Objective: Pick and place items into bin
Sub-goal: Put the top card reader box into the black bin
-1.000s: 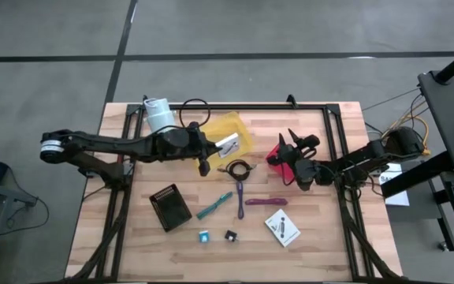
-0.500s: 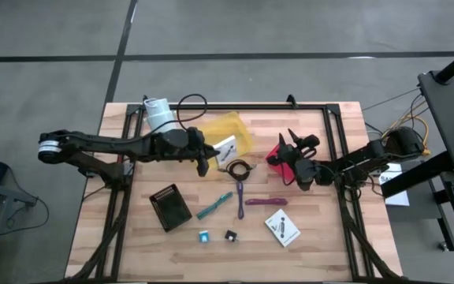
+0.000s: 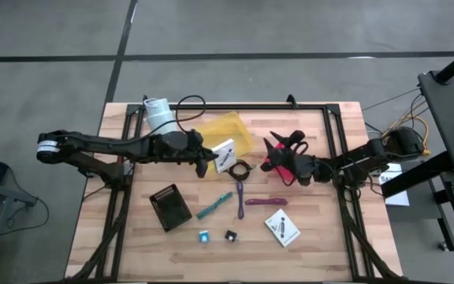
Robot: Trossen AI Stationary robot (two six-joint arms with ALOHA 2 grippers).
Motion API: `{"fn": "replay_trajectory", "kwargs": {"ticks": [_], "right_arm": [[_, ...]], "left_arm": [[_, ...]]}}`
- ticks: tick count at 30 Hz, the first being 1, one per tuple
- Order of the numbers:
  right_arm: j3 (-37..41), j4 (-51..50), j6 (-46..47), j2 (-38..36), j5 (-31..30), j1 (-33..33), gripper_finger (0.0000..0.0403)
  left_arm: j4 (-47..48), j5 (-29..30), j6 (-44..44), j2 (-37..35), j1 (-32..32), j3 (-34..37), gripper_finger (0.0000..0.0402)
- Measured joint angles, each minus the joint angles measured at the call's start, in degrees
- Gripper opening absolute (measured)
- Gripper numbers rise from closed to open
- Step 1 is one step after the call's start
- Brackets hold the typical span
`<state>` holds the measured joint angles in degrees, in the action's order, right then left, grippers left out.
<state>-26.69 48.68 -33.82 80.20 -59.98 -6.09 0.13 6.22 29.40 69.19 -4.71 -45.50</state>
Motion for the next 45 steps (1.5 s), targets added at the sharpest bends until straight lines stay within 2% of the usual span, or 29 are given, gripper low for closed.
{"fn": "replay_trajectory", "kwargs": {"ticks": [4,8,11,18,24,33,42,45], "right_arm": [[0.0,0.1,-3.9,0.0,1.8,2.4,0.0148],[0.0,0.1,-4.1,0.0,2.1,4.8,0.0144],[0.0,0.1,-4.1,0.0,3.4,6.6,0.0144],[-0.1,2.0,-3.6,0.0,15.1,9.6,0.0142],[-0.2,4.0,-2.3,0.0,19.9,9.9,0.0135],[-0.2,4.1,-2.2,0.1,20.2,9.9,0.0136],[-0.2,4.1,-2.1,0.1,20.2,9.9,0.013],[-0.2,4.1,-1.9,0.1,20.2,9.9,0.0131]], "left_arm": [[2.8,0.3,5.4,0.0,0.0,0.0,0.0013],[4.8,0.2,10.6,-0.1,0.2,0.0,0.0013],[10.4,0.2,15.2,-0.6,0.4,-1.6,0.0013],[27.6,3.5,24.2,-0.8,2.2,-8.1,0.0013],[37.5,3.8,31.6,-0.8,4.2,-13.7,0.0013],[54.6,2.8,42.6,-0.8,8.2,-18.3,0.0013],[56.6,-1.6,42.5,-0.8,10.1,-18.8,0.0013],[56.6,-2.3,45.5,-0.8,10.1,-18.8,0.0013]]}}
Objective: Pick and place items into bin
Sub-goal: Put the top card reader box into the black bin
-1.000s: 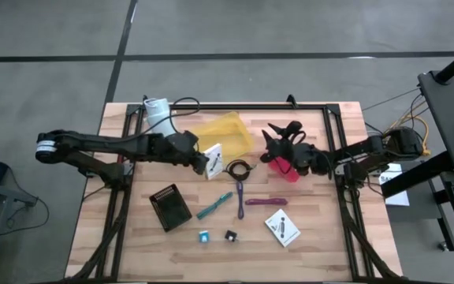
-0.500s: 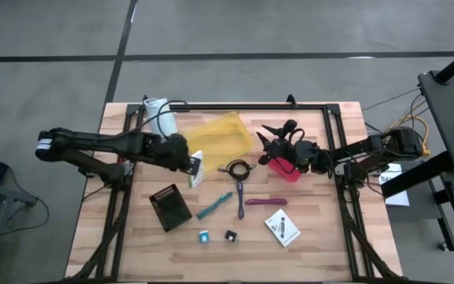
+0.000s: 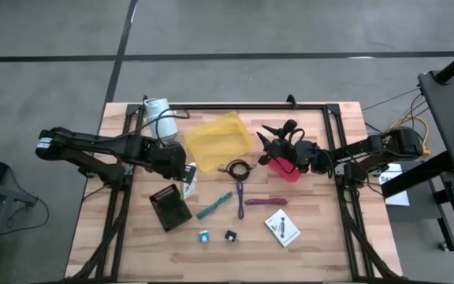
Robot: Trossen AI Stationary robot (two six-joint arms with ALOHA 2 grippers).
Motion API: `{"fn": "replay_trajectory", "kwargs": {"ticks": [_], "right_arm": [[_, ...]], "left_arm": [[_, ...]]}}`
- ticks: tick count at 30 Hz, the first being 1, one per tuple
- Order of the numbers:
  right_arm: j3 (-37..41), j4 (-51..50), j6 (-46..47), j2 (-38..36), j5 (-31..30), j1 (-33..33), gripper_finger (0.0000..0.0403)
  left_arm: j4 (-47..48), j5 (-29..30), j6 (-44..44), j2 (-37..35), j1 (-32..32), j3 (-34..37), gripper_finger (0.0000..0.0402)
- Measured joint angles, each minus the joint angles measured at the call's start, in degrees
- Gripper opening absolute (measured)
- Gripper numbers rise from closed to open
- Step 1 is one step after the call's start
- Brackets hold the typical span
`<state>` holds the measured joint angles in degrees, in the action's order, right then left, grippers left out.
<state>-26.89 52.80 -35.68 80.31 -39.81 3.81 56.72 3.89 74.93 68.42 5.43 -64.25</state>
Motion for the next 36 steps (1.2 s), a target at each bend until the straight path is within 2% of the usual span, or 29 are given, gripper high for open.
{"fn": "replay_trajectory", "kwargs": {"ticks": [11,18,23,26,36], "right_arm": [[0.0,0.0,1.0,0.0,0.1,0.0,0.0127],[0.0,0.0,0.9,0.0,4.0,0.0,0.0129],[0.0,0.1,0.7,0.0,4.1,0.0,0.0123],[0.0,0.0,0.8,0.0,4.3,0.0,0.0123],[0.0,0.0,0.5,0.0,4.5,0.6,0.0121]], "left_arm": [[4.4,-9.2,13.1,-0.3,0.7,0.0,0.0013],[5.7,-11.3,18.0,-0.9,1.0,0.0,0.0013],[7.6,-12.3,21.6,-1.2,2.5,0.0,0.0013],[10.1,-13.9,26.7,-1.2,3.4,0.2,0.0013],[9.6,-14.3,36.7,0.1,7.5,1.7,0.0013]]}}
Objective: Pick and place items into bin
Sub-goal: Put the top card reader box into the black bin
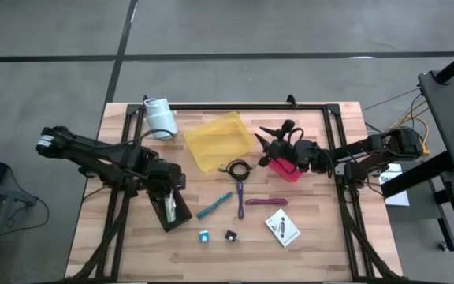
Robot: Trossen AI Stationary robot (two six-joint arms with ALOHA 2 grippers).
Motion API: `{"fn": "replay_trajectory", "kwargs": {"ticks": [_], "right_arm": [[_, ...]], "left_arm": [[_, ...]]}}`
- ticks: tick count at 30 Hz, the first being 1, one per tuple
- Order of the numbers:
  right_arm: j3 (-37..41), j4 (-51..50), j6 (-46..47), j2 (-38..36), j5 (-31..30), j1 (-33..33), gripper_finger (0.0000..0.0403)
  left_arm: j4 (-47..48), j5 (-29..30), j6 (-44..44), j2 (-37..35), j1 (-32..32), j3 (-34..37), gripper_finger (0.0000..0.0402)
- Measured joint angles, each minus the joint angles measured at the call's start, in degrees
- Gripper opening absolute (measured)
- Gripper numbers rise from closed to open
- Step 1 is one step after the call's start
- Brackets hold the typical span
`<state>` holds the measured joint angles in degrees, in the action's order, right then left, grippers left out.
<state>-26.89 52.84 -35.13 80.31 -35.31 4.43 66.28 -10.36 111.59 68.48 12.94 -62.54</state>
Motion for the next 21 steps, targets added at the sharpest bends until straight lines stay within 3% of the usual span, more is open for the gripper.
{"fn": "replay_trajectory", "kwargs": {"ticks": [8,21], "right_arm": [[0.0,0.1,0.2,0.0,7.1,1.9,0.0126],[0.0,0.2,0.0,0.0,7.3,2.0,0.0122]], "left_arm": [[-1.6,1.2,2.1,1.2,0.6,0.8,0.0013],[-1.8,1.0,0.9,1.6,0.6,3.8,0.0013]]}}
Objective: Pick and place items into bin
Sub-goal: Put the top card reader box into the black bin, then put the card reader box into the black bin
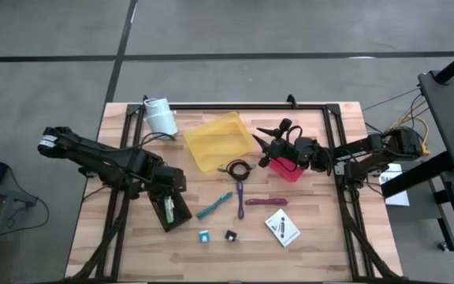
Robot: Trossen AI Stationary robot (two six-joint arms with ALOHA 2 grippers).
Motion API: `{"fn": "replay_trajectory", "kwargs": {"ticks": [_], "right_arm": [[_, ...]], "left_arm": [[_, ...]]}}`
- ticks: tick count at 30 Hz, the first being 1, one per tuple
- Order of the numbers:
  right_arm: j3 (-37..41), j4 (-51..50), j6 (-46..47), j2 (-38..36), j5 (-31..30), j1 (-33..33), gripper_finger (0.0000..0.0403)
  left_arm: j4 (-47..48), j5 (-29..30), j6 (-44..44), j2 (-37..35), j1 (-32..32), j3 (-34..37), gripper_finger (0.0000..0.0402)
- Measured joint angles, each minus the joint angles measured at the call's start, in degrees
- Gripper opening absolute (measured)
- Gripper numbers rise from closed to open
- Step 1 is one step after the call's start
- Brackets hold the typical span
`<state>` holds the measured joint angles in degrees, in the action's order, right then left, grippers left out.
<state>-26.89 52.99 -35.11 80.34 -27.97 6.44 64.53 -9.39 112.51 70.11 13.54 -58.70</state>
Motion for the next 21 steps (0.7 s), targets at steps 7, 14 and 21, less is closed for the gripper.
{"fn": "replay_trajectory", "kwargs": {"ticks": [7,14,21], "right_arm": [[0.0,0.0,0.0,0.0,0.0,0.0,0.012],[0.0,0.0,0.0,0.0,0.0,0.0,0.0117],[0.0,0.0,0.0,0.0,0.0,0.0,0.012]], "left_arm": [[0.0,0.0,-2.0,0.1,0.0,0.0,0.004],[0.0,-0.1,-2.5,0.1,0.0,0.0,0.008],[0.0,-1.1,-5.4,-0.2,0.0,-0.2,0.0088]]}}
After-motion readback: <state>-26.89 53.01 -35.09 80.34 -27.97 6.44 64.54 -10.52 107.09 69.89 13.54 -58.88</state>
